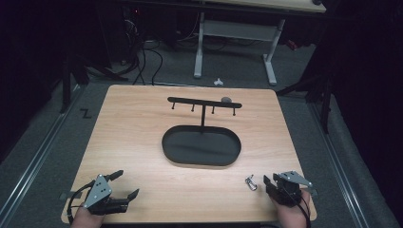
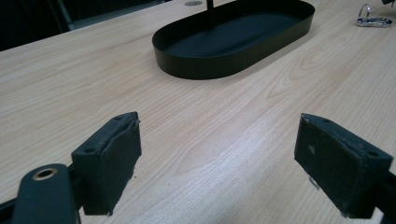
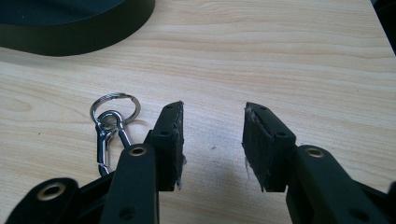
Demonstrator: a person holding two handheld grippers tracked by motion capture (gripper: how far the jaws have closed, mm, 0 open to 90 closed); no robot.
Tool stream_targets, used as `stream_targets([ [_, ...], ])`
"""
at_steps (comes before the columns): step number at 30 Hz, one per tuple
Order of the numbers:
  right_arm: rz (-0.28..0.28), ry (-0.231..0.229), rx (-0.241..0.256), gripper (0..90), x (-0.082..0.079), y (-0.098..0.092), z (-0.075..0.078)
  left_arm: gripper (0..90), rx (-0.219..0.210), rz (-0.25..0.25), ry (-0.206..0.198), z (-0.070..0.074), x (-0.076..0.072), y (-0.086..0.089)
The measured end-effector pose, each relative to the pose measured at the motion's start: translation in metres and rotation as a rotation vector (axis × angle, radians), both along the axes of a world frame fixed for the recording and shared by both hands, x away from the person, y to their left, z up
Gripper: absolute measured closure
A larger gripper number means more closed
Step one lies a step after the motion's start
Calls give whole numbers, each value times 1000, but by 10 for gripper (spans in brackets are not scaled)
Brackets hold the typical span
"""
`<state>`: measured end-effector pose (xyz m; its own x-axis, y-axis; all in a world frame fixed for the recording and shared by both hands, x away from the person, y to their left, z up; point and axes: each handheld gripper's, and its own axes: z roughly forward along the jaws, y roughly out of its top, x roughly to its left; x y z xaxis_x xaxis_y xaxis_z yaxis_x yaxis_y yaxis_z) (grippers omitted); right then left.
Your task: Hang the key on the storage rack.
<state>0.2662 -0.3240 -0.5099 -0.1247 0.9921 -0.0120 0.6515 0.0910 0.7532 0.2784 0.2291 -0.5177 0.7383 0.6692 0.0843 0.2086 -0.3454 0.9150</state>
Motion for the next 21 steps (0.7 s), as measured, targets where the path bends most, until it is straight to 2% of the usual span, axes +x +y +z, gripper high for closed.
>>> stream_targets([
  [21,7,5,6,561,-1,-1,-1,152,0,1,-1,0,1,-1],
])
